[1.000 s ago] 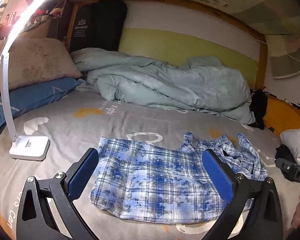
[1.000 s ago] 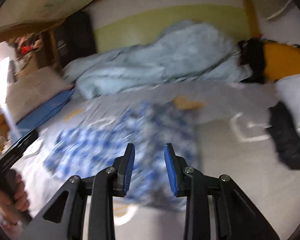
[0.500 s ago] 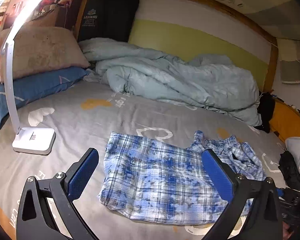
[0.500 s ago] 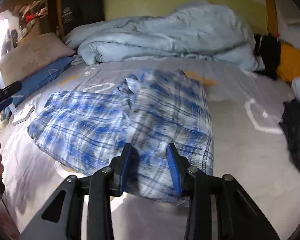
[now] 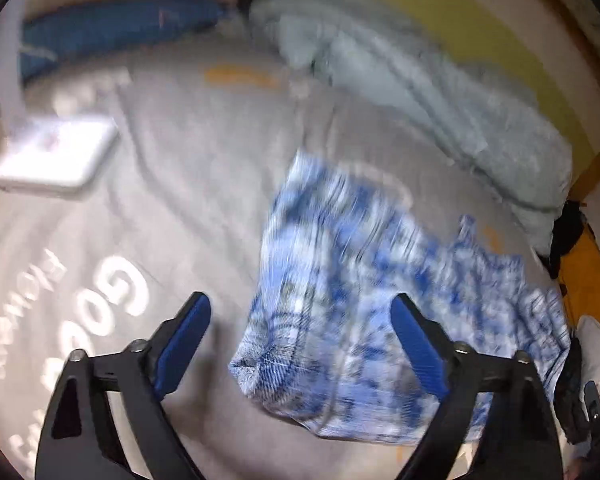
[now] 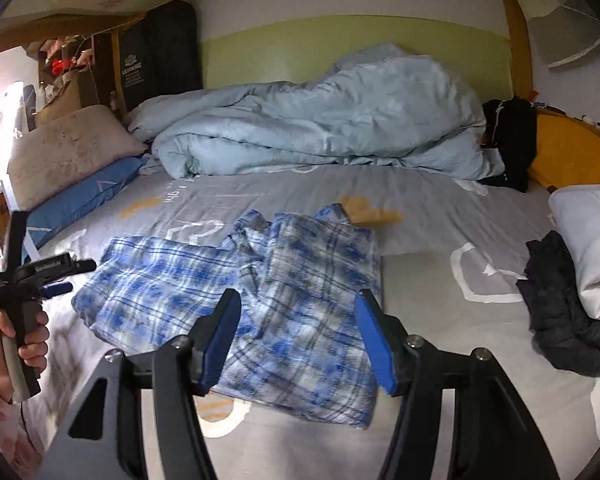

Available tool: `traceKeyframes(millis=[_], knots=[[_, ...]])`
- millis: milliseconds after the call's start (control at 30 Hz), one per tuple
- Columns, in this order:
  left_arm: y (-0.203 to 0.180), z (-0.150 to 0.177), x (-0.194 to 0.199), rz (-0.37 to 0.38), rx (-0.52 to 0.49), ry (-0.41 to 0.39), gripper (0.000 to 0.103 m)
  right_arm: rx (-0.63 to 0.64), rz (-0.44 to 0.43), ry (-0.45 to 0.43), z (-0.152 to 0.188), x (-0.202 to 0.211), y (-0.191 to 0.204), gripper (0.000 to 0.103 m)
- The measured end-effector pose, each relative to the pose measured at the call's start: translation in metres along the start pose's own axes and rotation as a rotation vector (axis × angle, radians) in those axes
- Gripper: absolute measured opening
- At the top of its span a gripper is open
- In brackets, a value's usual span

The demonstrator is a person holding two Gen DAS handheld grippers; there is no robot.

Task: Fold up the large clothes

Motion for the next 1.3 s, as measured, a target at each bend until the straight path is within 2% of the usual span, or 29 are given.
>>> traceKeyframes(millis=[33,67,100,167,200,233,300,400,467,567,667,800,933,1067,1133,1200,1300], knots=[[0.003,0.005,-0.011,0.021,0.025,0.044,0.07,-0.007,0.007,0.006,0.0,-0.001,-0.003,0.057],[0.007,0.008,-0.02,0.026,0.042,0.063,0.07,-0.013,0.012,0.009,0.0,-0.001,-0.005,0.057],[0.007,0.007,-0.021,0.038,0.035,0.036,0.068,-0.021,0.02,0.01,-0.001,0.0,-0.008,0.057],[0.005,0.005,-0.026,0.063,0.026,0.035,0.047,-0.03,0.039,-0.002,-0.005,0.004,-0.014,0.057],[0.005,0.005,-0.028,0.09,0.037,0.04,0.029,-0.036,0.042,-0.013,-0.008,0.008,-0.018,0.057],[0.004,0.004,-0.029,0.127,0.047,0.044,0.021,-0.041,0.045,-0.021,-0.011,0.011,-0.021,0.057],[0.001,0.003,-0.024,0.145,0.035,0.015,0.017,-0.042,0.073,-0.022,-0.015,0.014,-0.028,0.057],[-0.016,-0.003,-0.007,0.151,-0.019,-0.042,0.014,-0.01,0.153,0.008,-0.011,0.007,-0.037,0.057],[-0.036,-0.012,0.016,0.205,-0.057,-0.092,0.014,-0.009,0.176,0.006,-0.004,0.001,-0.043,0.057],[-0.068,-0.026,0.053,0.297,-0.078,-0.143,0.013,-0.063,0.152,0.089,0.015,-0.021,-0.051,0.057],[-0.117,-0.031,0.089,0.353,-0.152,-0.184,0.013,-0.081,0.107,0.146,0.03,-0.036,-0.047,0.057],[-0.185,-0.023,0.107,0.41,-0.231,-0.15,0.013,-0.151,-0.008,0.226,0.047,-0.049,-0.038,0.057],[-0.256,0.001,0.099,0.425,-0.336,-0.125,0.013,-0.227,-0.049,0.237,0.049,-0.047,-0.042,0.058],[-0.308,0.034,0.081,0.45,-0.381,-0.082,0.013,-0.281,-0.068,0.252,0.043,-0.041,-0.056,0.054],[-0.32,0.05,0.071,0.448,-0.4,-0.057,0.013,-0.387,-0.037,0.214,0.03,-0.029,-0.08,0.054],[-0.328,0.071,0.059,0.458,-0.414,-0.01,0.013,-0.432,0.019,0.17,0.011,-0.017,-0.102,0.054],[-0.337,0.097,0.043,0.426,-0.479,0.021,0.014,-0.355,0.179,0.081,-0.016,0.007,-0.129,0.054]])
Point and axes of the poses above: each gripper's, at about its wrist camera, not at the fingertips, and x roughly against the way its jaws point, y to its left, z to its underside, the point moved 2 cm from there along -x, roughly the way its jaws point, and after that the axes turned 14 degrees about -y, right-handed, at the moved point
